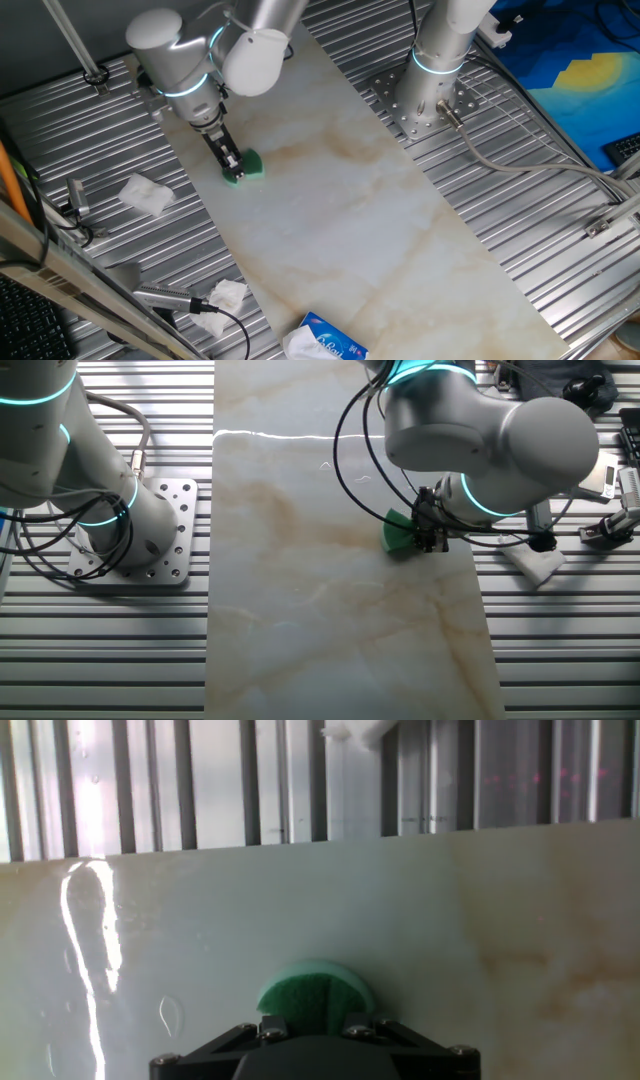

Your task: Clean the tabletop with a sponge

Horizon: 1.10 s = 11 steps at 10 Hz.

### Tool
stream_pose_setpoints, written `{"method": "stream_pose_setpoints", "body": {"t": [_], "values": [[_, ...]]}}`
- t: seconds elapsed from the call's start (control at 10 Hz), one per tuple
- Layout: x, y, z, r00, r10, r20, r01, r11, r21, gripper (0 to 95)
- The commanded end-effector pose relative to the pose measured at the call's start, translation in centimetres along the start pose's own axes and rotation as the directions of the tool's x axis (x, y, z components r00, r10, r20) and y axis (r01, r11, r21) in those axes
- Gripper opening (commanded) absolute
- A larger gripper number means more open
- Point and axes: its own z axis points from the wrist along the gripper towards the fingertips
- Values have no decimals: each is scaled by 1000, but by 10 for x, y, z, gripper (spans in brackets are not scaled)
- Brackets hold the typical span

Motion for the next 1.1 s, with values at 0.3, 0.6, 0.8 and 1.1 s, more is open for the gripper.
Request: {"method": "stream_pose_setpoints", "body": {"t": [0.3,0.6,0.8,1.1], "values": [[0,0,0,996,93,9,-93,996,-3,0],[0,0,0,997,79,-21,-79,997,-13,0],[0,0,0,996,74,-54,-75,997,-25,0],[0,0,0,995,70,-77,-73,997,-34,0]]}}
